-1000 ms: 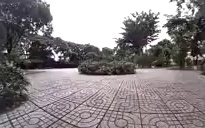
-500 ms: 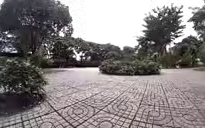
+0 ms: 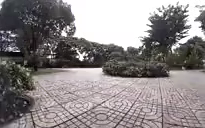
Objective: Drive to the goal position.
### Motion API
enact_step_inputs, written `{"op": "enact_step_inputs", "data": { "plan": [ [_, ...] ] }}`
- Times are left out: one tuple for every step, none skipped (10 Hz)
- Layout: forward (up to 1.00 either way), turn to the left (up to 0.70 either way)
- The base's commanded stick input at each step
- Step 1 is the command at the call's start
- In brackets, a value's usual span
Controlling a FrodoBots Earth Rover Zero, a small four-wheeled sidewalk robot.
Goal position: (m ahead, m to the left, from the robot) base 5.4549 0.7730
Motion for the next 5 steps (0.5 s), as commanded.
{"op": "enact_step_inputs", "data": {
  "plan": [
    [1.00,0.00],
    [1.00,0.00],
    [1.00,0.00],
    [1.00,0.00],
    [1.00,0.00]
  ]
}}
